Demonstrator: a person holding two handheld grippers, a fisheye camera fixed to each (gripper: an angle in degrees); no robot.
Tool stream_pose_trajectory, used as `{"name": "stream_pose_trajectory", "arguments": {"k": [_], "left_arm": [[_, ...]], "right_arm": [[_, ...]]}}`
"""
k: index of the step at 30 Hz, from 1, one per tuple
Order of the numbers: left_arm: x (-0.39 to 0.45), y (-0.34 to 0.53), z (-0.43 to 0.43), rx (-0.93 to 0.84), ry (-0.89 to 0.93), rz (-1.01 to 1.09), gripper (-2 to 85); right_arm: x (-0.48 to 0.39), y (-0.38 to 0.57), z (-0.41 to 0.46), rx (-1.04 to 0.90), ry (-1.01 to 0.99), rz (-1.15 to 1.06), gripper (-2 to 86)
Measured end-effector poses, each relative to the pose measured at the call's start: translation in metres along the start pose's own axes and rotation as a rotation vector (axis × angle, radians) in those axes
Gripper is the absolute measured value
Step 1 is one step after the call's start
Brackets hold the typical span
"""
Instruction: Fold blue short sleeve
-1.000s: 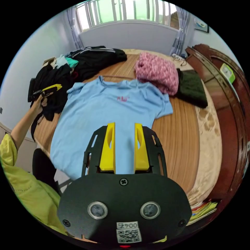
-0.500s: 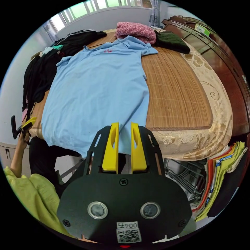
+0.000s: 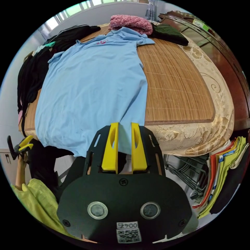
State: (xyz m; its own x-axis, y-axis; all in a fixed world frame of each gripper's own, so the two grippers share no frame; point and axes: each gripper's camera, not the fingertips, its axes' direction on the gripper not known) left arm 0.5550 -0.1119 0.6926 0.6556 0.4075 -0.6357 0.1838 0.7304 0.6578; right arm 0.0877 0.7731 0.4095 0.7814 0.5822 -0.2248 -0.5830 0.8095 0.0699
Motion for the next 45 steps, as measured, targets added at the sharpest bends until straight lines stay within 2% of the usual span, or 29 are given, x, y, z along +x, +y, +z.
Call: {"name": "stream_pose_trajectory", "arguments": {"k": [2, 6, 10, 18, 21, 24, 29, 37, 45], "left_arm": [[0.001, 0.008, 0.006, -0.015, 0.013, -0.023, 18.9], [-0.005, 0.015, 0.038, -0.082, 0.153, -0.154, 17.1], [0.002, 0.019, 0.063, -0.087, 0.078, -0.214, 14.1], [0.008, 0.025, 0.091, -0.104, -0.026, -0.237, 7.3], [0.002, 0.029, 0.092, -0.104, -0.011, -0.254, 4.1], [-0.003, 0.038, 0.081, -0.087, 0.045, -0.241, 2.2], [-0.021, 0.062, 0.034, 0.027, 0.247, -0.287, 1.2], [-0.067, 0.091, -0.032, 0.197, 0.465, -0.337, 0.8], [-0.094, 0.103, -0.054, 0.271, 0.541, -0.358, 0.9]], "right_arm": [[0.007, 0.018, -0.006, 0.054, -0.042, 0.032, 8.6], [0.018, 0.047, -0.014, 0.117, -0.084, 0.076, 8.3], [0.031, 0.079, -0.023, 0.168, -0.128, 0.111, 7.9], [0.008, 0.13, -0.017, 0.138, 0.007, -0.162, 9.6], [-0.014, 0.141, -0.006, 0.114, 0.092, -0.272, 10.0], [-0.037, 0.148, 0.002, 0.091, 0.181, -0.367, 10.3], [-0.068, 0.159, 0.005, 0.108, 0.239, -0.454, 10.8], [-0.095, 0.176, 0.011, 0.122, 0.283, -0.469, 10.5], [-0.115, 0.204, 0.016, 0.12, 0.376, -0.492, 11.7]]}}
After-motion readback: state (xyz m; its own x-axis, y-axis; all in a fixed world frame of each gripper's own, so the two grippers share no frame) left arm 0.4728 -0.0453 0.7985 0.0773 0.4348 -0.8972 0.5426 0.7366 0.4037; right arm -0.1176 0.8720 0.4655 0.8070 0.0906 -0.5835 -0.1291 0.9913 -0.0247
